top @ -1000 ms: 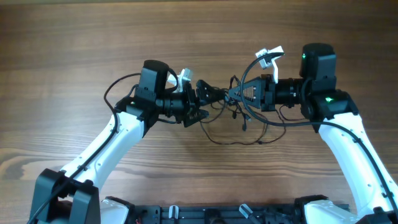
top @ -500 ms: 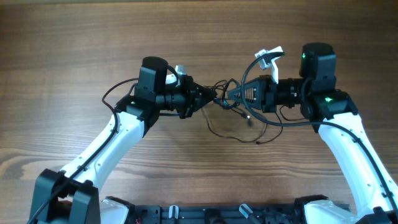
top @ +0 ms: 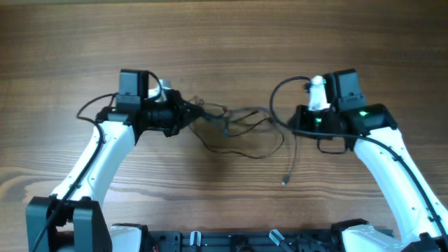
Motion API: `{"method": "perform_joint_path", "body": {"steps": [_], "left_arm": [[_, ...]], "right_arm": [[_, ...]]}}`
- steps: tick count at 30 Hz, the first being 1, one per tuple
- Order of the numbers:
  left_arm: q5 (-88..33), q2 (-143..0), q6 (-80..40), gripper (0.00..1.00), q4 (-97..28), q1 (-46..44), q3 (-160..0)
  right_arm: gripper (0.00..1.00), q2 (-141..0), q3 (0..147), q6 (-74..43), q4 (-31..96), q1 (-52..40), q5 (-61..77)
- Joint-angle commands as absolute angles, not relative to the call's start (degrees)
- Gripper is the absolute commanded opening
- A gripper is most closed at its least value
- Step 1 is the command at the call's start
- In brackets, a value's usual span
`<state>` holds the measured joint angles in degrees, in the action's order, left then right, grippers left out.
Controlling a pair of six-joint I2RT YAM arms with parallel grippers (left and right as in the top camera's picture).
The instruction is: Untangle cables
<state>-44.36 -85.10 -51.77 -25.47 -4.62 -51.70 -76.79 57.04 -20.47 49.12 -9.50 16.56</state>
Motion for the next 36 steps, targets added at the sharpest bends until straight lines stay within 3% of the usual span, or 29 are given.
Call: {"method": "perform_joint_path", "body": {"steps": [1,4,5,8,10,14,19,24,26,31,36], "left_arm": [[-40.0,-85.1,-49.7,0.04,-25.3,-2.2,-51.3],[-43.3,-84.5,-49.6,0.04,-24.9,-2.3,-51.3],[-44.0,-84.4,-48.2,0.04,-24.5,-2.8,-51.3],[-50.4,-84.4,-41.9,0.04,-20.5,-5.9,-51.3],[-59.0,-84.4,-34.9,0.04,-15.0,-8.8,-51.3],[-76.1,-84.4,-31.7,0.04,-1.6,-11.3,-51.3],[-82.1,-84.4,-31.7,0.05,0.8,-11.3,-51.3],[-88.4,-84.4,-31.7,0.04,3.1,-11.5,-51.3],[-90.4,-84.4,-31.7,0.04,3.2,-11.5,-51.3],[-90.4,-84.4,-31.9,0.04,2.6,-11.5,-51.3],[-90.4,-84.4,-31.7,0.33,2.6,-11.3,-51.3]], "right_arm": [[0.18,-76.3,57.5,-23.6,50.9,-8.3,-0.8],[0.18,-76.3,57.5,-29.3,51.7,-8.3,-2.3],[0.19,-76.3,57.5,-27.4,49.9,-8.3,3.5],[0.28,-76.3,57.5,-10.0,43.1,-8.4,38.8],[0.32,-76.3,57.5,-5.9,42.0,-10.1,48.0],[0.34,-76.4,57.5,-6.0,41.6,-15.0,43.1],[0.51,-77.8,57.5,-6.5,39.6,-17.0,42.8],[0.5,-82.3,57.5,-12.3,36.6,-17.1,42.8],[0.42,-84.4,57.5,-16.7,34.4,-17.1,41.4],[0.43,-86.1,57.5,-38.7,40.1,-17.1,9.3],[0.42,-86.1,57.5,-44.3,46.8,-17.1,-9.0]]}}
